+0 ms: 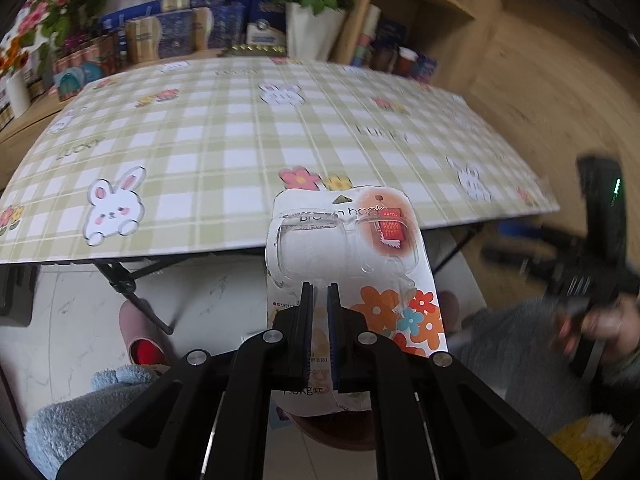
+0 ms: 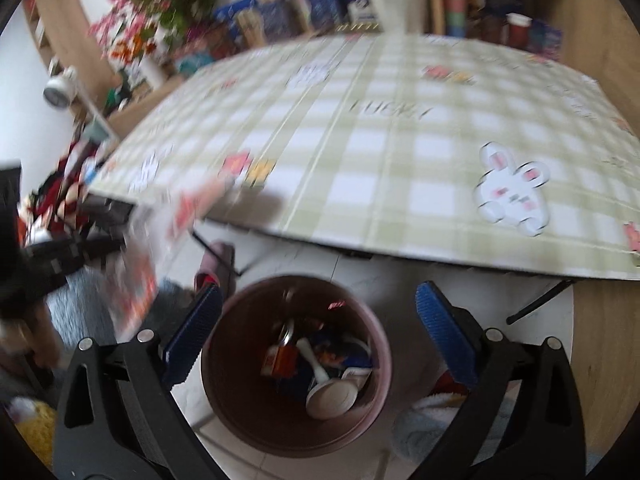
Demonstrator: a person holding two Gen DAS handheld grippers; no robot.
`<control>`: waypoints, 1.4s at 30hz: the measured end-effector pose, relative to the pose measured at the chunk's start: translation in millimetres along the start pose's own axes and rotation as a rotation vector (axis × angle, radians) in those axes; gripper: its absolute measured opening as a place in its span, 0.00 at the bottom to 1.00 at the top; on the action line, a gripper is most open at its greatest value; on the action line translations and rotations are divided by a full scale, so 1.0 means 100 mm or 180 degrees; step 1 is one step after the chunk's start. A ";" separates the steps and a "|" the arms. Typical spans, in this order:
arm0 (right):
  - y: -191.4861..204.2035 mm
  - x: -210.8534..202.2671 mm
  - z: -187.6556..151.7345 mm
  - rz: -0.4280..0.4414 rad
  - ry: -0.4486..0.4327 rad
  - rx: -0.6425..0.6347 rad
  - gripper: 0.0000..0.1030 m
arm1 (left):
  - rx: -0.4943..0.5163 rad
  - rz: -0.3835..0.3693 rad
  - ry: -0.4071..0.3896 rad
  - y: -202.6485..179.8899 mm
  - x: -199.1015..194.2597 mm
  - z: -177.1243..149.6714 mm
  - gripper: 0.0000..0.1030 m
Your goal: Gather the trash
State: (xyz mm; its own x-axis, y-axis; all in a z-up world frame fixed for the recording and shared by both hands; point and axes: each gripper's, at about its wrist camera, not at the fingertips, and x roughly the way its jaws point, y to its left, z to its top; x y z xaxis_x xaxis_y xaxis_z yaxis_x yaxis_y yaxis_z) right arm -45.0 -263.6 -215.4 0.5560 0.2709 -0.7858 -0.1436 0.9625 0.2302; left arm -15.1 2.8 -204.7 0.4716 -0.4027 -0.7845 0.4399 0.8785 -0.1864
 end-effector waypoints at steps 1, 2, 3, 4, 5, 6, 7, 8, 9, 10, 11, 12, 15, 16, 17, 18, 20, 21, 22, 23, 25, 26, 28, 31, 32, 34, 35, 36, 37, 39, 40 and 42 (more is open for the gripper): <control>-0.04 -0.07 0.03 -0.0027 -0.0071 0.0035 0.94 | 0.0054 -0.0008 0.0061 -0.04 0.04 -0.02 0.07; -0.08 -0.11 0.06 -0.0045 -0.0106 0.0050 0.94 | 0.0095 -0.0014 0.0110 -0.06 0.08 -0.04 0.07; -0.10 -0.14 0.08 -0.0067 -0.0145 0.0062 0.94 | 0.0143 -0.0026 0.0174 -0.10 0.13 -0.06 0.07; -0.13 -0.18 0.10 -0.0094 -0.0190 0.0067 0.94 | 0.0213 -0.0041 0.0269 -0.15 0.20 -0.09 0.07; -0.14 -0.21 0.13 -0.0116 -0.0224 0.0066 0.94 | 0.0272 -0.0061 0.0338 -0.18 0.25 -0.12 0.07; -0.15 -0.24 0.15 -0.0136 -0.0258 0.0058 0.94 | 0.0334 -0.0084 0.0395 -0.22 0.30 -0.14 0.07; -0.17 -0.27 0.17 -0.0148 -0.0275 0.0048 0.94 | 0.0394 -0.0098 0.0439 -0.25 0.34 -0.16 0.07; -0.19 -0.30 0.18 -0.0169 -0.0296 0.0039 0.94 | 0.0491 -0.0106 0.0515 -0.30 0.40 -0.19 0.07; -0.21 -0.33 0.18 -0.0184 -0.0313 0.0037 0.94 | 0.0568 -0.0107 0.0568 -0.35 0.45 -0.21 0.07; -0.22 -0.35 0.19 -0.0192 -0.0328 0.0039 0.94 | 0.0646 -0.0116 0.0627 -0.40 0.50 -0.23 0.07; -0.23 -0.36 0.18 -0.0205 -0.0347 0.0042 0.94 | 0.0699 -0.0119 0.0670 -0.42 0.54 -0.25 0.07; -0.23 -0.38 0.18 -0.0212 -0.0359 0.0042 0.94 | 0.0772 -0.0124 0.0734 -0.46 0.60 -0.28 0.07; -0.26 -0.40 0.18 -0.0219 -0.0387 0.0047 0.94 | 0.0928 -0.0147 0.0914 -0.54 0.74 -0.36 0.07; -0.27 -0.40 0.17 -0.0221 -0.0389 0.0044 0.94 | 0.0973 -0.0149 0.0975 -0.56 0.79 -0.39 0.07; -0.26 -0.40 0.16 -0.0224 -0.0389 0.0041 0.94 | 0.0996 -0.0146 0.1009 -0.57 0.82 -0.41 0.07; -0.27 -0.39 0.16 -0.0228 -0.0385 0.0036 0.94 | 0.1018 -0.0144 0.1049 -0.58 0.87 -0.43 0.07; -0.26 -0.40 0.14 -0.0238 -0.0376 0.0032 0.94 | 0.1052 -0.0143 0.1104 -0.59 0.94 -0.45 0.07; -0.25 -0.38 0.14 -0.0243 -0.0370 0.0031 0.94 | 0.1076 -0.0138 0.1130 -0.60 0.98 -0.46 0.07; -0.25 -0.38 0.14 -0.0247 -0.0365 0.0034 0.94 | 0.1092 -0.0129 0.1152 -0.60 1.02 -0.47 0.07; -0.25 -0.38 0.13 -0.0250 -0.0362 0.0039 0.94 | 0.1095 -0.0122 0.1163 -0.61 1.04 -0.47 0.07; -0.26 -0.38 0.14 -0.0252 -0.0368 0.0047 0.94 | 0.1090 -0.0104 0.1179 -0.62 1.11 -0.47 0.07; -0.26 -0.39 0.13 -0.0256 -0.0372 0.0048 0.94 | 0.1096 -0.0082 0.1184 -0.63 1.15 -0.47 0.07; -0.26 -0.39 0.13 -0.0261 -0.0376 0.0046 0.94 | 0.1118 -0.0049 0.1160 -0.65 1.19 -0.45 0.07; -0.25 -0.40 0.14 -0.0274 -0.0376 0.0043 0.94 | 0.1074 -0.0053 0.1111 -0.61 1.25 -0.41 0.12; -0.25 -0.41 0.14 -0.0280 -0.0379 0.0041 0.94 | 0.1029 -0.0073 0.1093 -0.60 1.24 -0.39 0.25; -0.24 -0.43 0.15 -0.0293 -0.0393 0.0032 0.94 | 0.0881 -0.0133 0.0969 -0.54 1.15 -0.30 0.50; -0.24 -0.45 0.16 -0.0299 -0.0402 0.0022 0.94 | 0.0831 -0.0152 0.0897 -0.53 1.09 -0.25 0.56; -0.23 -0.46 0.17 -0.0305 -0.0407 0.0012 0.94 | 0.0797 -0.0147 0.0821 -0.51 1.03 -0.19 0.59; -0.22 -0.48 0.19 -0.0319 -0.0414 0.0001 0.94 | 0.0778 -0.0115 0.0736 -0.50 0.96 -0.12 0.62; -0.21 -0.52 0.23 -0.0348 -0.0444 -0.0007 0.94 | 0.0758 -0.0031 0.0454 -0.47 0.74 0.06 0.76; -0.19 -0.57 0.27 -0.0371 -0.0481 -0.0012 0.94 | 0.0745 0.0000 0.0306 -0.46 0.61 0.15 0.79; -0.17 -0.64 0.36 -0.0397 -0.0535 -0.0031 0.94 | 0.0705 0.0113 -0.0028 -0.45 0.31 0.38 0.89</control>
State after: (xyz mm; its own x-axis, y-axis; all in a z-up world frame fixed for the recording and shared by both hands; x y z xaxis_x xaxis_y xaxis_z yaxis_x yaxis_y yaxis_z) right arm -49.3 -297.5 -148.2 0.6985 0.1442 -0.7009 -0.0726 0.9887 0.1310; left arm 8.9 -58.5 -197.9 0.4961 -0.3757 -0.7828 0.5796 0.8145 -0.0236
